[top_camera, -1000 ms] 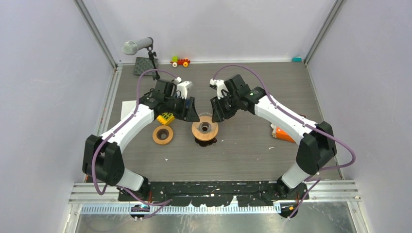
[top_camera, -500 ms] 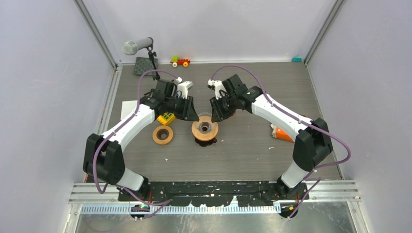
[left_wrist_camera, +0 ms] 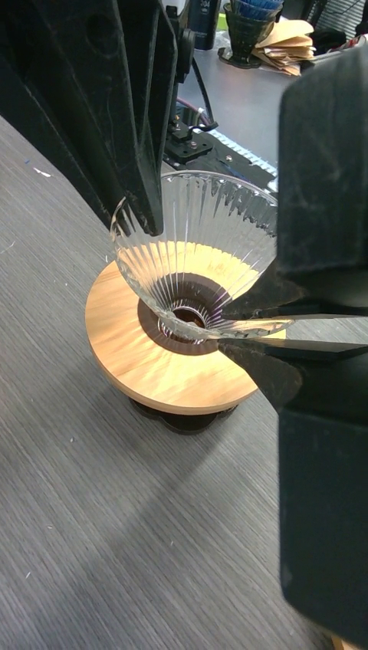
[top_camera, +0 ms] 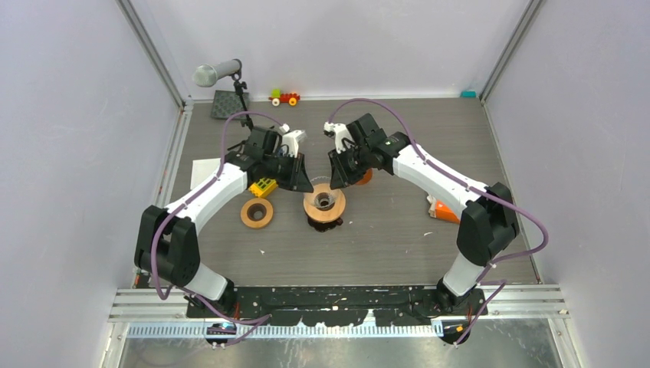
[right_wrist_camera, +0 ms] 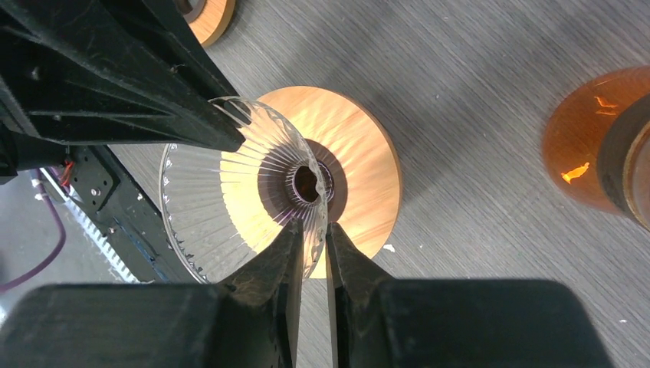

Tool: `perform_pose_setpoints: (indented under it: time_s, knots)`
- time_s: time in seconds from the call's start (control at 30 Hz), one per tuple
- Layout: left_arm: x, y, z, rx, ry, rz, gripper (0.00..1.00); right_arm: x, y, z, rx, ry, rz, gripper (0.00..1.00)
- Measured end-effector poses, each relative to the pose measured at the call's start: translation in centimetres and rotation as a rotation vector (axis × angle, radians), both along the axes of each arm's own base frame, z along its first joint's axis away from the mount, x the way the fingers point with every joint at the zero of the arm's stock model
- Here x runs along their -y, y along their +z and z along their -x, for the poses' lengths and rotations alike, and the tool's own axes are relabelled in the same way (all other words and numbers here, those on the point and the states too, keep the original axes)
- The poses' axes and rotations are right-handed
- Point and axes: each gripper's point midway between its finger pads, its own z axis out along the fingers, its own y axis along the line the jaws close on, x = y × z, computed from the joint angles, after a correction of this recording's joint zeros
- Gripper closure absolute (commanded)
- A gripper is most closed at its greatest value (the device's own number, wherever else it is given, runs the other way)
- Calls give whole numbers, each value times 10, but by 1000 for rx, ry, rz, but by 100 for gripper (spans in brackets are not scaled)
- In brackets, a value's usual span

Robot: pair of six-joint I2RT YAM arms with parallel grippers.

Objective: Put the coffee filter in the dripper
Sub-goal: Place the coffee dripper in the dripper holder.

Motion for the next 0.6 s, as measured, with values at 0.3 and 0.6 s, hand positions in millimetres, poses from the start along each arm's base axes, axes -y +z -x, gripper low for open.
perform_pose_setpoints:
  time_s: [0.3, 0.6]
  knots:
    - [2, -2, 0, 13, -4, -18, 100, 2, 1, 3, 27, 0, -23, 83]
    - [1, -1, 1, 32, -15, -44, 100, 1, 1, 3, 51, 4, -47, 85]
